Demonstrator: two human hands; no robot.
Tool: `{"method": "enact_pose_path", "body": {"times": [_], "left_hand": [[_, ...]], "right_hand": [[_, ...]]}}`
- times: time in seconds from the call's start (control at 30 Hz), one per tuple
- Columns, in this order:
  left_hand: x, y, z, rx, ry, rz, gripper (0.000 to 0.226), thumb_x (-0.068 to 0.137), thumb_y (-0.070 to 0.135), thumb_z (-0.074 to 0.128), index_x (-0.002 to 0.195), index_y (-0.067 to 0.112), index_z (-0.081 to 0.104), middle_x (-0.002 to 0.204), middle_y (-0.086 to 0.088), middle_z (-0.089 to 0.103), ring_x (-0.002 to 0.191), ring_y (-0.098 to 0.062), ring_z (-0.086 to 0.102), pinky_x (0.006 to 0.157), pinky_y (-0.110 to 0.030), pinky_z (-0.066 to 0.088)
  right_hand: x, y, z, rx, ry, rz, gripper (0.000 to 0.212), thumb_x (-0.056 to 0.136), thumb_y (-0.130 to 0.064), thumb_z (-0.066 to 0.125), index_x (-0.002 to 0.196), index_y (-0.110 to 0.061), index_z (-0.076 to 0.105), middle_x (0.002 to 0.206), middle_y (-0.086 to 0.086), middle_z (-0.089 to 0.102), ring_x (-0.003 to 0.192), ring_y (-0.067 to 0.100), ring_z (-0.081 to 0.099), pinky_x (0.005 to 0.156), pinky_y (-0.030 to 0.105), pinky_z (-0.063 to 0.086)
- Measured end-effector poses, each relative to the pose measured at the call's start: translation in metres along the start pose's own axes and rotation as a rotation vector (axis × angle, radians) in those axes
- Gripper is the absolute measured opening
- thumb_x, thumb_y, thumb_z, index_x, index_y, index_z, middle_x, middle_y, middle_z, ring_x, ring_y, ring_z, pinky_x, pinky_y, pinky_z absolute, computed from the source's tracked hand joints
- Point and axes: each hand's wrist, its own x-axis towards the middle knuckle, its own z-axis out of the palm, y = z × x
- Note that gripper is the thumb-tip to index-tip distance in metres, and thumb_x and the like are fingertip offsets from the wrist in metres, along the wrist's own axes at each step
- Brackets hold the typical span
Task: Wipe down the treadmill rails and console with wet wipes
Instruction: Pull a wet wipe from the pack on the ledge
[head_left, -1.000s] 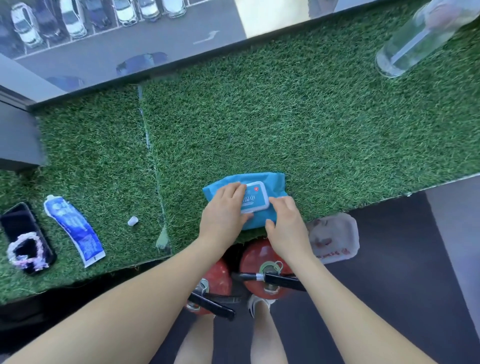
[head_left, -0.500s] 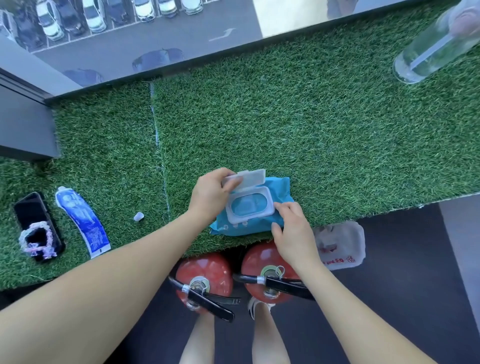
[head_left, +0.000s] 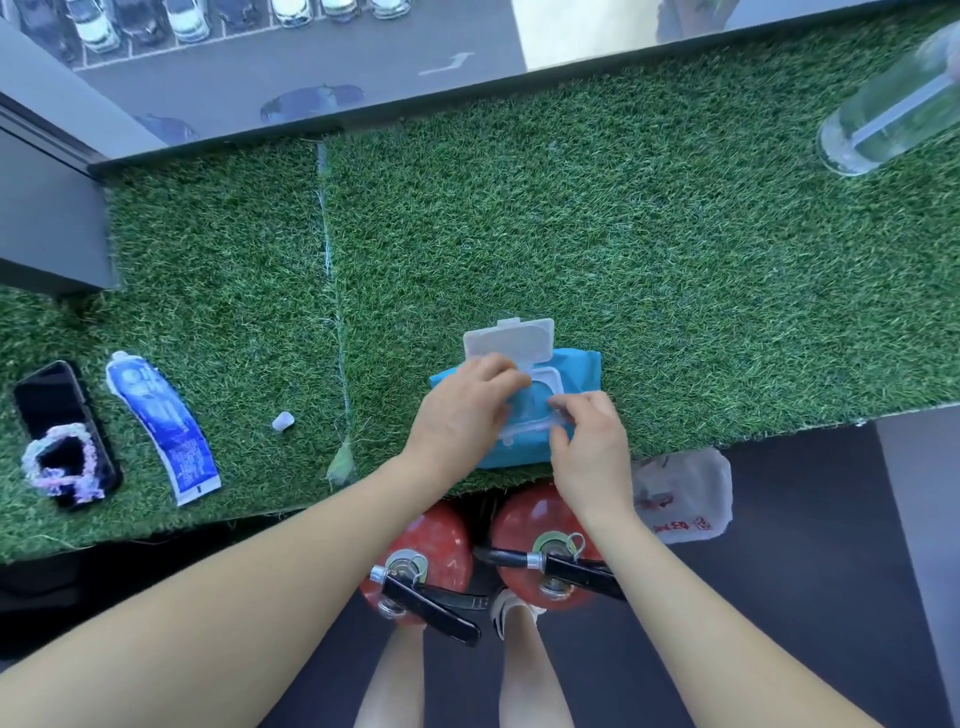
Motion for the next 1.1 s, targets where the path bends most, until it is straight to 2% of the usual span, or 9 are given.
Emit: {"method": "enact_pose_path", "body": {"times": [0.07,0.17,0.23,0.33,0.4,0.53,0.73,0.9,1.1], "left_hand": [[0.004,-0.004,0.001,0.084,-0.085,0.153,0.032,0.076,0.007,0.067,0.107,0.014,0.066,0.106,-0.003,0.062,0.095,-0.026,0.058,0.080,-0.033,0.043],[0.015,-0.002,-0.004,0.138,-0.217,0.195,0.027,0.084,0.010,0.063,0.111,0.015,0.063,0.114,-0.004,0.057,0.103,-0.026,0.053,0.084,-0.034,0.042],[0.024,0.005,-0.009,0.201,-0.301,0.195,0.023,0.088,0.010,0.057,0.110,0.014,0.059,0.116,-0.005,0.051,0.106,-0.025,0.047,0.082,-0.040,0.045],[0.036,0.016,-0.018,0.327,-0.407,0.161,0.015,0.094,0.016,0.047,0.106,0.015,0.056,0.115,-0.004,0.045,0.107,-0.022,0.043,0.069,-0.034,0.034],[0.037,0.018,-0.021,0.278,-0.389,0.145,0.011,0.093,0.016,0.048,0.097,0.014,0.058,0.108,-0.004,0.047,0.101,-0.023,0.045,0.064,-0.034,0.030],[0.018,0.007,-0.029,-0.053,-0.204,0.008,0.005,0.082,0.014,0.068,0.082,0.014,0.063,0.094,0.000,0.054,0.086,-0.018,0.051,0.066,-0.035,0.043],[-0.022,-0.017,-0.043,-0.209,-0.057,-0.229,0.007,0.078,0.011,0.074,0.077,0.016,0.068,0.090,0.012,0.053,0.078,-0.014,0.054,0.068,-0.025,0.035],[-0.027,-0.021,-0.041,-0.295,-0.016,-0.231,0.009,0.077,0.006,0.074,0.077,0.014,0.072,0.091,0.005,0.063,0.077,-0.017,0.060,0.074,-0.031,0.045],[-0.030,-0.029,-0.035,-0.400,0.043,-0.248,0.011,0.076,0.000,0.073,0.076,0.011,0.072,0.087,0.003,0.064,0.075,-0.016,0.061,0.072,-0.035,0.049]], "right_hand": [[-0.001,0.002,0.001,0.020,-0.003,0.019,0.027,0.087,0.003,0.054,0.110,-0.004,0.066,0.107,0.011,0.056,0.101,0.028,0.057,0.089,0.034,0.044],[-0.003,0.003,-0.001,0.039,-0.022,0.028,0.030,0.085,0.006,0.053,0.111,-0.003,0.066,0.107,0.011,0.056,0.100,0.027,0.058,0.089,0.027,0.041],[-0.003,0.002,-0.002,0.037,-0.044,0.031,0.032,0.085,0.007,0.052,0.112,-0.003,0.065,0.107,0.011,0.056,0.102,0.027,0.057,0.091,0.027,0.041],[-0.003,0.001,-0.004,0.031,-0.059,0.034,0.033,0.087,0.005,0.051,0.115,-0.004,0.064,0.109,0.011,0.056,0.104,0.027,0.056,0.094,0.031,0.041],[-0.003,-0.001,-0.005,0.019,-0.068,0.039,0.033,0.088,0.004,0.050,0.117,-0.004,0.063,0.110,0.012,0.055,0.105,0.028,0.055,0.094,0.033,0.041],[-0.002,-0.005,-0.006,-0.035,-0.099,0.061,0.033,0.091,-0.002,0.049,0.123,-0.005,0.059,0.118,0.012,0.053,0.110,0.026,0.052,0.094,0.031,0.036],[0.001,-0.014,0.000,-0.146,-0.044,0.023,0.026,0.091,-0.006,0.050,0.115,-0.005,0.062,0.111,0.012,0.053,0.109,0.029,0.048,0.089,0.039,0.040],[0.007,-0.033,0.015,-0.241,-0.019,-0.138,0.016,0.090,-0.016,0.058,0.090,-0.002,0.066,0.097,0.014,0.055,0.098,0.033,0.048,0.079,0.041,0.039],[0.018,-0.049,0.027,-0.396,-0.053,-0.019,0.027,0.090,-0.030,0.059,0.097,-0.006,0.067,0.104,0.010,0.056,0.107,0.027,0.047,0.079,0.037,0.038]]}}
